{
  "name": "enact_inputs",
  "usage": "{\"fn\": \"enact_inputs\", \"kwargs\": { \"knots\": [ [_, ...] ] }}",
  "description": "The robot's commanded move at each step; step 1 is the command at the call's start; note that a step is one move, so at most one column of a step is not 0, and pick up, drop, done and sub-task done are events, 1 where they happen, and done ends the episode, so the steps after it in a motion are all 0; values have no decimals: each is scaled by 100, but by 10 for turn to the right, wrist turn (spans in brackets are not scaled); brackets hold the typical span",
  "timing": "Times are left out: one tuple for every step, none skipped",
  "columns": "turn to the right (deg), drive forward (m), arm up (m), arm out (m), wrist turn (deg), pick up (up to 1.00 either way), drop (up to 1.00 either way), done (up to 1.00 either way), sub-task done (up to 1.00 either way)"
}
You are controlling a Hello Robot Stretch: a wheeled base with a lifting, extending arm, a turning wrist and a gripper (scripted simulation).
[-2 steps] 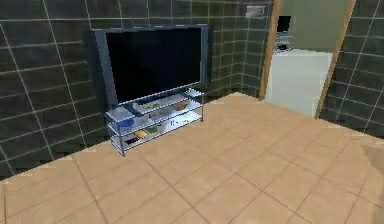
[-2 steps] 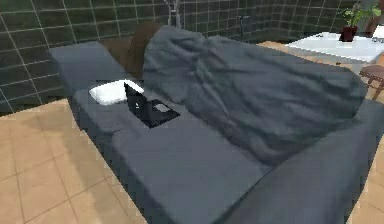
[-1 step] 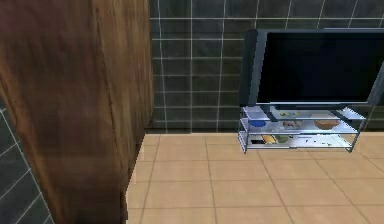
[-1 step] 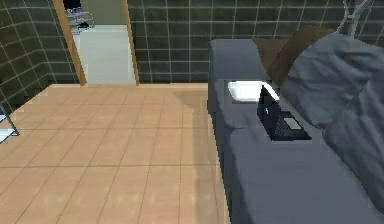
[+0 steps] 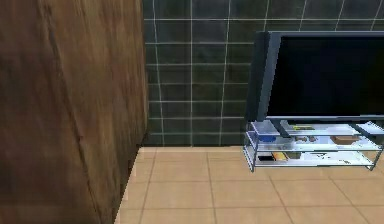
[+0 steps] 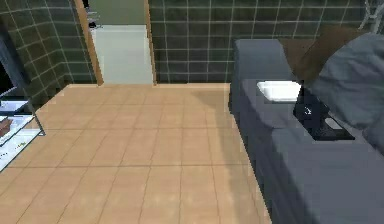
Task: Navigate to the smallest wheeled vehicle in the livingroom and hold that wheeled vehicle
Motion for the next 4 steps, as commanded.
{"fn": "enact_inputs", "kwargs": {
  "knots": [
    [-450,0,0,0,0,0,0,0,0],
    [-450,0,0,0,0,0,0,0,0],
    [0,30,0,0,0,0,0,0,0],
    [-450,0,0,0,0,0,0,0,0]
  ]
}}
